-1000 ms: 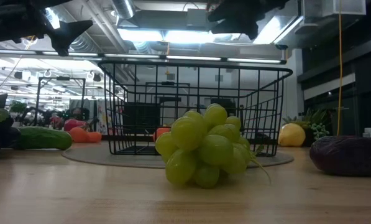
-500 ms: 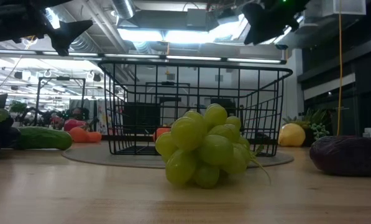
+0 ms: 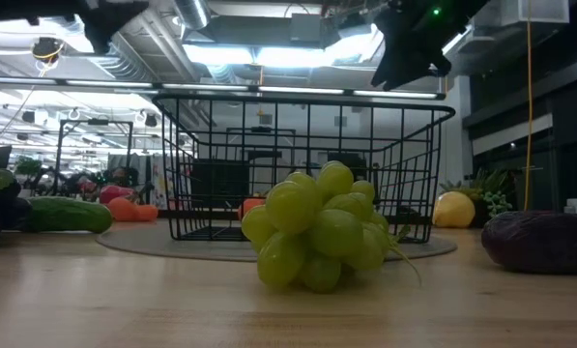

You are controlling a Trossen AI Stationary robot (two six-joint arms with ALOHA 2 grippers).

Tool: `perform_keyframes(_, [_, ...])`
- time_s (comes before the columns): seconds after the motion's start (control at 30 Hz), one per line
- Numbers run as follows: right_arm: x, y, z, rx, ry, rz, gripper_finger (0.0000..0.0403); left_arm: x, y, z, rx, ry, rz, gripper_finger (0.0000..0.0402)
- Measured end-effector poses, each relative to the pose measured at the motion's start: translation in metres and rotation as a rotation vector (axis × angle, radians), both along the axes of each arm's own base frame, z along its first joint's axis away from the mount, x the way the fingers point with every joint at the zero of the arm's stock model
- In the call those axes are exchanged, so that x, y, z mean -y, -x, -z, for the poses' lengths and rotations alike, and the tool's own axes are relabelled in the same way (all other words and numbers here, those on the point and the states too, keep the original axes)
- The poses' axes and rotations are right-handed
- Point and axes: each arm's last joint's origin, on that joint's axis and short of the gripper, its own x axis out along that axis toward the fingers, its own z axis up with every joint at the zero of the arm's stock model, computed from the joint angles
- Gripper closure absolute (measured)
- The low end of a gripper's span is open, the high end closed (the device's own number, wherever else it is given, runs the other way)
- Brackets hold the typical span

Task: Build produce basket
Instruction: Put the orange tangerine into the wire basket

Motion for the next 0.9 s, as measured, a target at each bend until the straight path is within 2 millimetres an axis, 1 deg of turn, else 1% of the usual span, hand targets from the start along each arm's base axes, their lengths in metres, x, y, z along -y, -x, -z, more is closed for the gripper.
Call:
perform_keyframes(0.07, [0.000, -0.001, -0.001, 0.016, 0.004, -0.001, 0.0225, -0.002, -0.010, -0.005, -0.172, 0.036, -0.105, 0.0086])
perform_keyframes(0.13, [0.000, -0.001, -0.002, 0.019, 0.005, -0.001, 0.0225, -0.005, -0.018, -0.009, -0.324, 0.104, -0.253, 0.0086])
perform_keyframes(0.2, [0.000, -0.001, -0.002, 0.020, 0.009, -0.001, 0.0225, -0.007, -0.023, -0.016, -0.428, 0.150, -0.396, 0.0086])
perform_keyframes(0.27, [0.001, -0.001, -0.002, 0.007, 0.029, 0.003, 0.0225, -0.012, -0.025, -0.026, -0.479, 0.191, -0.539, 0.0086])
perform_keyframes(0.3, [0.001, -0.001, -0.002, 0.004, 0.034, 0.006, 0.0225, -0.014, -0.026, -0.033, -0.483, 0.223, -0.585, 0.0086])
perform_keyframes(0.4, [0.001, -0.001, -0.002, 0.007, 0.038, 0.007, 0.0225, -0.023, -0.027, -0.054, -0.463, 0.323, -0.669, 0.0086])
perform_keyframes(0.5, [0.001, -0.001, -0.003, 0.008, 0.039, 0.006, 0.0225, -0.033, -0.030, -0.064, -0.537, 0.333, -0.751, 0.0086])
perform_keyframes(0.57, [0.001, -0.001, -0.003, 0.008, 0.039, 0.006, 0.0225, -0.041, -0.033, -0.063, -0.615, 0.350, -0.770, 0.0086])
perform_keyframes(0.7, [0.001, -0.001, -0.003, -0.003, 0.049, -0.002, 0.0225, -0.058, -0.037, -0.048, -0.782, 0.431, -0.750, 0.0086])
perform_keyframes(0.8, [0.001, -0.001, -0.003, -0.008, 0.053, -0.006, 0.0224, -0.069, -0.036, -0.037, -0.905, 0.498, -0.760, 0.0086])
perform_keyframes(0.9, [0.001, -0.001, -0.003, -0.008, 0.052, -0.006, 0.0224, -0.080, -0.037, -0.033, -0.919, 0.552, -0.783, 0.0086])
